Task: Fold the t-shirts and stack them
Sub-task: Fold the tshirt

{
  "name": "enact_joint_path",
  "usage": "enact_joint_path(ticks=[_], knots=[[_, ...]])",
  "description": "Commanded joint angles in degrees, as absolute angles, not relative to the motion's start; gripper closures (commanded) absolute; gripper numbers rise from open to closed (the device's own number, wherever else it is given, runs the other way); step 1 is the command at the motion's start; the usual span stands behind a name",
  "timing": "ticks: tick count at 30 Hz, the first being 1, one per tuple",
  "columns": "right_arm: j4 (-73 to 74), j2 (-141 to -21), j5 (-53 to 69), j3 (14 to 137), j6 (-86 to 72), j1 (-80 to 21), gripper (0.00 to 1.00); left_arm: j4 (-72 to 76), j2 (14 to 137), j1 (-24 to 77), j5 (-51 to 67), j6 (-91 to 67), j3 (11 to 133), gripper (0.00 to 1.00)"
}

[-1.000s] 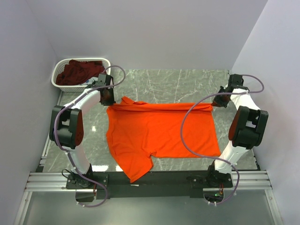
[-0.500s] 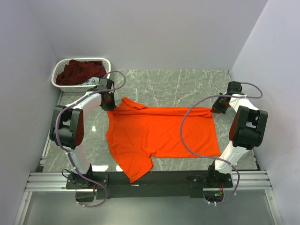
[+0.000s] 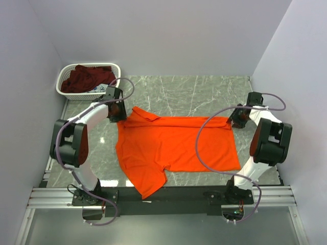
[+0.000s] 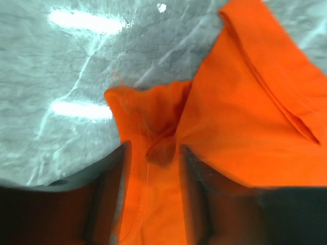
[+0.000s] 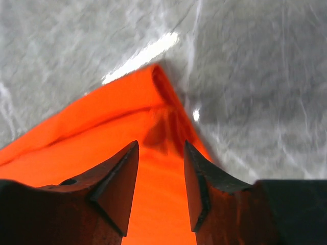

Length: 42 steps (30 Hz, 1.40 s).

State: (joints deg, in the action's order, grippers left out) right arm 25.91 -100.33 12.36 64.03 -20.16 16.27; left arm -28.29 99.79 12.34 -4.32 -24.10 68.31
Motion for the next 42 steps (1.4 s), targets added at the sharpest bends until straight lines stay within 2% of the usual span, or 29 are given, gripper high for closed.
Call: enact_joint_path(ticks=[1, 4, 7, 9, 14, 21, 32, 42], knots=[[22.9, -91.2, 12.8, 63.1, -20.8, 13.5, 0.51, -27.3, 93.3, 12.3, -4.1, -25.1, 67.2, 0.38], [21.6, -87.5, 12.5, 63.0, -20.3, 6.9, 0.50, -27.7, 89.3, 12.3, -5.6, -25.3, 65.3, 0.15], [20.3, -86.2, 10.8, 64.6, -18.4, 0.3, 0.50, -28.3, 84.4, 12.3, -7.4, -25.3, 62.2, 0.04], [19.0, -87.1, 9.1, 66.5, -17.1, -9.1, 0.50, -28.6, 80.3, 12.3, -9.5, -25.8, 59.6, 0.01], [18.7, -93.5, 4.8, 73.7, -10.6, -25.9, 0.50, -27.2, 70.2, 12.3, -14.3, -29.7, 52.7, 0.00], [23.3, -107.0, -3.2, 87.8, -5.5, -37.2, 0.52, -25.6, 62.8, 12.3, -20.9, -31.3, 44.2, 0.00], [28.4, -121.0, -8.3, 102.7, 1.0, -44.4, 0.55, -24.9, 67.6, 11.9, -23.4, -32.3, 46.0, 0.01], [29.8, -128.1, -9.2, 108.4, 3.2, -46.1, 0.57, -24.5, 67.7, 11.7, -22.9, -31.9, 46.0, 0.01]])
